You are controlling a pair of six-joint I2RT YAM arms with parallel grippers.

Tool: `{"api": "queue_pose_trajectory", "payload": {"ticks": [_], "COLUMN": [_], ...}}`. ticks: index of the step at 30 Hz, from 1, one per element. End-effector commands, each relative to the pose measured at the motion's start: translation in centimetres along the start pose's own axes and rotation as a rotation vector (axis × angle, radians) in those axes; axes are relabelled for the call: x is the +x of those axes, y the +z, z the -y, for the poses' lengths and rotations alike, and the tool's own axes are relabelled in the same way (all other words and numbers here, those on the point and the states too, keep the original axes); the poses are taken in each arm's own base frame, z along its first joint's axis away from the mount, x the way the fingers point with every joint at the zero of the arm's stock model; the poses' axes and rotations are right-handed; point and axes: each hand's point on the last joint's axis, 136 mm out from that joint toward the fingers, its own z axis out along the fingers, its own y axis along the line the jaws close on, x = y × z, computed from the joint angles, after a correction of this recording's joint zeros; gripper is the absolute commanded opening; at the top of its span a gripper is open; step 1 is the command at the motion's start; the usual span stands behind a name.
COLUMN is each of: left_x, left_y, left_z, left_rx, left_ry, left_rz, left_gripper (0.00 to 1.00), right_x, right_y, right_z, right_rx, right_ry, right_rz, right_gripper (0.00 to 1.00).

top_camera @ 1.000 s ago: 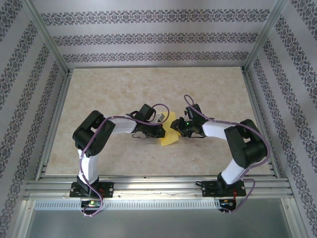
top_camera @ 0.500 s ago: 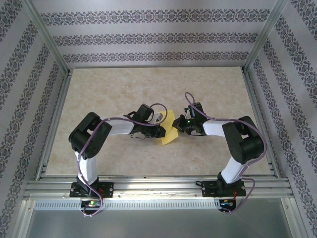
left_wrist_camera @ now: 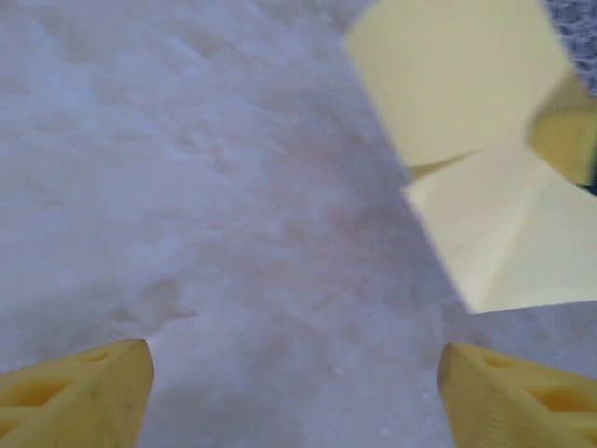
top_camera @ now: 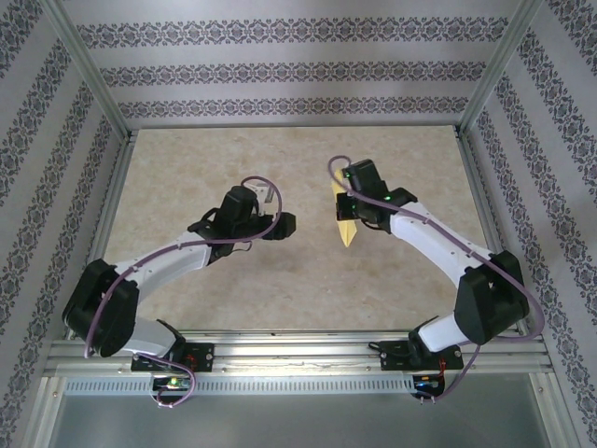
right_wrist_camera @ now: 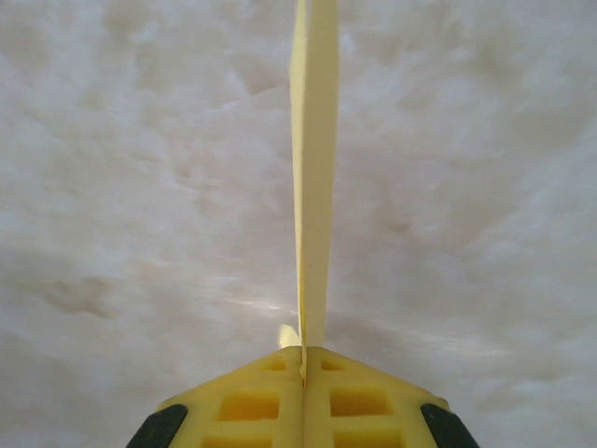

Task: Fold a paper plane with a square sheet of paper (pick it up from the middle)
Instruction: Turn over the paper at the center of the table.

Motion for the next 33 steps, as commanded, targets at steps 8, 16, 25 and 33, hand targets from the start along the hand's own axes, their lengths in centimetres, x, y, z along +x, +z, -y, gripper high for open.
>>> {"api": "queue_pose_trajectory", "payload": {"ticks": [8,16,25,33], "left_x": [-0.9,-1.1,-1.1,0.6], "left_y": [-6.3,-9.7,-9.1,-4.1], "left_z": [-7.4,-8.9,-8.0,-4.7], "left_rx": [-0.358,-0.410,-0.357,-0.149], "left_ry": [-0.094,-0.147,-0.133,-0.134], "left_rz": [0.187,0.281,0.241,0.039], "left_gripper": [1.00,1.00,0.99,0.77], "right_x": [2.8,7.7,6.3,4.6], "right_y": [1.3,6.5,5.5,3.8], "right_z": [1.4,-8.3,-17.7,-9.4], "right_rx": [0.504,0.245,-0.279,-0.585], "right_ry": [-0.521,-0.430,-0.129,0.342], "right_rz": [-0.111,-0.307,-0.314,-0.248], "right_gripper": [0.00,0.06,0.40,0.39]}}
